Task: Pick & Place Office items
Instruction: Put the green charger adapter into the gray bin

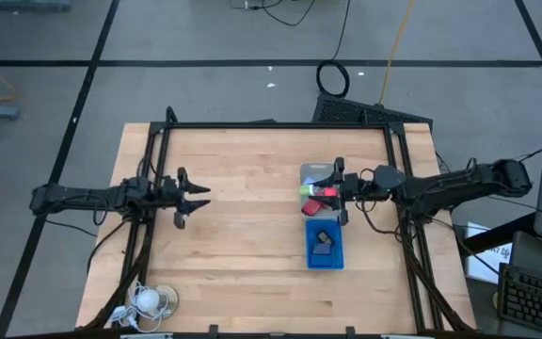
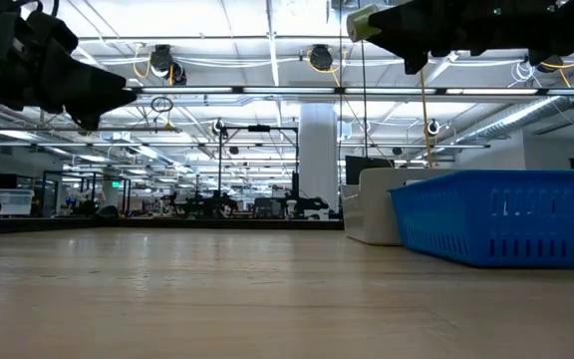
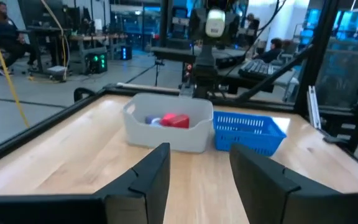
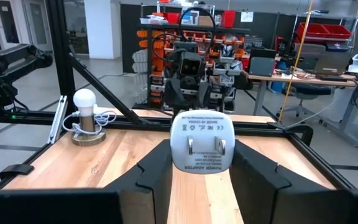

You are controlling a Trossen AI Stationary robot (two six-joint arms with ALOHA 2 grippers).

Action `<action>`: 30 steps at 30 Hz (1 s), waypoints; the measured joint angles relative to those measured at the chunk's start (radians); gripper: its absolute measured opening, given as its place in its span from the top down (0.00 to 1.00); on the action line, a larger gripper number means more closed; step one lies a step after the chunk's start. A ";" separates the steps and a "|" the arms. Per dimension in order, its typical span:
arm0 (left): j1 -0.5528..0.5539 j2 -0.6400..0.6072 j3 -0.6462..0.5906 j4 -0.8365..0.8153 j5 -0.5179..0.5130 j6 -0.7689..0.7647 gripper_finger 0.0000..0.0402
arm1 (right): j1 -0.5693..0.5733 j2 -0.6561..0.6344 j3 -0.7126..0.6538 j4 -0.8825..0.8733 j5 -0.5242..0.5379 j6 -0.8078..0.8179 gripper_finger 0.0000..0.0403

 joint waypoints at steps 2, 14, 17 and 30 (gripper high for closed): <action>0.000 -0.022 0.000 -0.002 0.000 0.000 0.57 | 0.000 -0.019 0.000 -0.024 0.000 0.000 0.69; 0.000 -0.167 0.002 -0.144 -0.026 0.016 0.49 | 0.000 -0.089 0.000 -0.122 0.000 0.003 0.69; 0.002 -0.194 0.010 -0.178 -0.024 0.019 0.48 | 0.000 -0.089 0.000 -0.138 0.000 0.003 0.69; 0.002 -0.192 0.039 -0.265 -0.046 0.054 0.47 | -0.014 -0.112 0.002 -0.368 0.262 0.058 0.69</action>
